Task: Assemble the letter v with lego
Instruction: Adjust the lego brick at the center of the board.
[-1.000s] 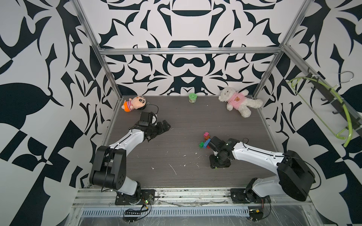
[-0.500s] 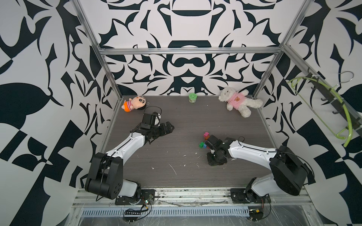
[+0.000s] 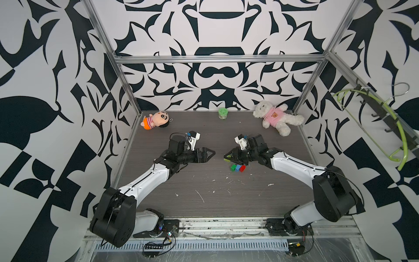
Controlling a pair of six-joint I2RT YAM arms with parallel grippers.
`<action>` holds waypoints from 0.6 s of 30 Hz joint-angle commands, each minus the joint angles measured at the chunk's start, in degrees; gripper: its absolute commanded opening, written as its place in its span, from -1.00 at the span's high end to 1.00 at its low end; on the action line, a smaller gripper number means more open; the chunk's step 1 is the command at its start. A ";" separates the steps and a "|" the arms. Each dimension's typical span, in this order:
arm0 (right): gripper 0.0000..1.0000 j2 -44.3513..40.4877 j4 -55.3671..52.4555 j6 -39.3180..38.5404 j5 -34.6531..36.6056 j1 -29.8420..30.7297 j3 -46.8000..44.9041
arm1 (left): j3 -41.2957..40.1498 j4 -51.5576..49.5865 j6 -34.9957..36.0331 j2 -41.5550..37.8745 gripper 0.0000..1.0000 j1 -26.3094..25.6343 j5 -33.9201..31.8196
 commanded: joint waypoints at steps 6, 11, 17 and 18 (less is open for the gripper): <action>1.00 -0.75 -8.37 -20.57 -6.75 -1.15 9.43 | 2.27 3.18 -4.97 0.97 -0.99 1.49 -0.79; 1.00 -1.23 12.45 -3.70 -16.82 -4.26 5.09 | 1.37 13.06 -7.27 2.34 -0.95 1.34 6.76; 1.00 0.27 19.48 -0.43 -17.10 -4.15 5.06 | 1.99 17.79 -12.64 5.01 -0.79 1.23 9.44; 1.00 0.34 19.76 -2.19 -16.91 -4.14 4.62 | 1.59 20.61 -16.12 5.41 -0.74 1.49 8.68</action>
